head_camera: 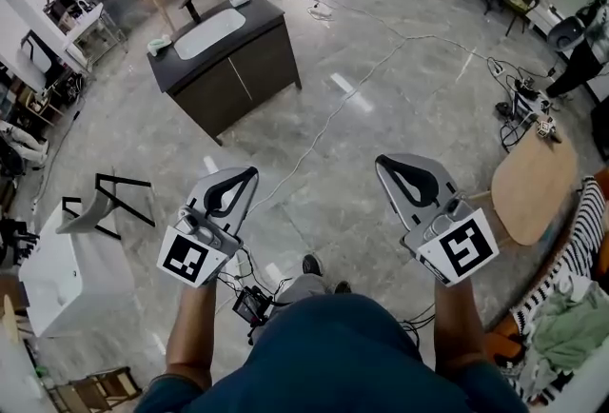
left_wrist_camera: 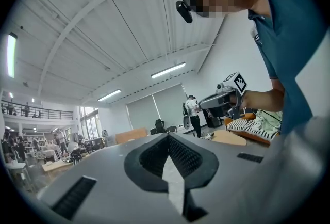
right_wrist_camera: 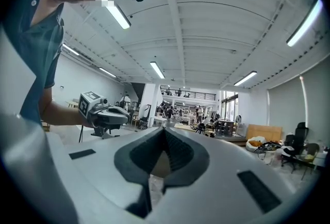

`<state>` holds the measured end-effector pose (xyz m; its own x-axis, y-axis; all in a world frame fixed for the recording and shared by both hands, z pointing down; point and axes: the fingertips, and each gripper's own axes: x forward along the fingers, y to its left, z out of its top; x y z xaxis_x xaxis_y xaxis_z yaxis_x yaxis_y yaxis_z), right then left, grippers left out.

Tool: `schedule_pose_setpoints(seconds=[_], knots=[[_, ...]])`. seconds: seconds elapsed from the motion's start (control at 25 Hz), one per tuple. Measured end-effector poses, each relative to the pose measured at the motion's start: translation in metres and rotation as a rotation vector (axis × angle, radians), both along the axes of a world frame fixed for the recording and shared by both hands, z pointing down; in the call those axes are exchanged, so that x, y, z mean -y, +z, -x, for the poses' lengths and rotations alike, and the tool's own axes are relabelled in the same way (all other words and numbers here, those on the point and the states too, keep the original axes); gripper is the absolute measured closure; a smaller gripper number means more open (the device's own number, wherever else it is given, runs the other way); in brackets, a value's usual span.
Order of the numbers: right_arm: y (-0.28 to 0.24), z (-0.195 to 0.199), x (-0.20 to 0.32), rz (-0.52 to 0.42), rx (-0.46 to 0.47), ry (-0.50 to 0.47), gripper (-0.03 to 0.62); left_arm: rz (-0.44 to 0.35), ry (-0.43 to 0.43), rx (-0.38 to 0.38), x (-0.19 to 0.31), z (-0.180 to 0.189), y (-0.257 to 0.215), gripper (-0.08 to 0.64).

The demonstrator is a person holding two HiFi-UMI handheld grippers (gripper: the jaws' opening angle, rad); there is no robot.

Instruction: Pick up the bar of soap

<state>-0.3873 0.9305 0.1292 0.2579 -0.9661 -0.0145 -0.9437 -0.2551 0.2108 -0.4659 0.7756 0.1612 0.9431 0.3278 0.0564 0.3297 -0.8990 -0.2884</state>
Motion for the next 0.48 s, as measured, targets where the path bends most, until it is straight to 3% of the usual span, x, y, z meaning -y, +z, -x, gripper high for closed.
schedule_pose_setpoints(seconds=[0.48], knots=[[0.005,-0.073,0.067,0.029,0.015,0.049,0.577,0.01,0.044,0.018,0.068,-0.083,0.007,0.558]])
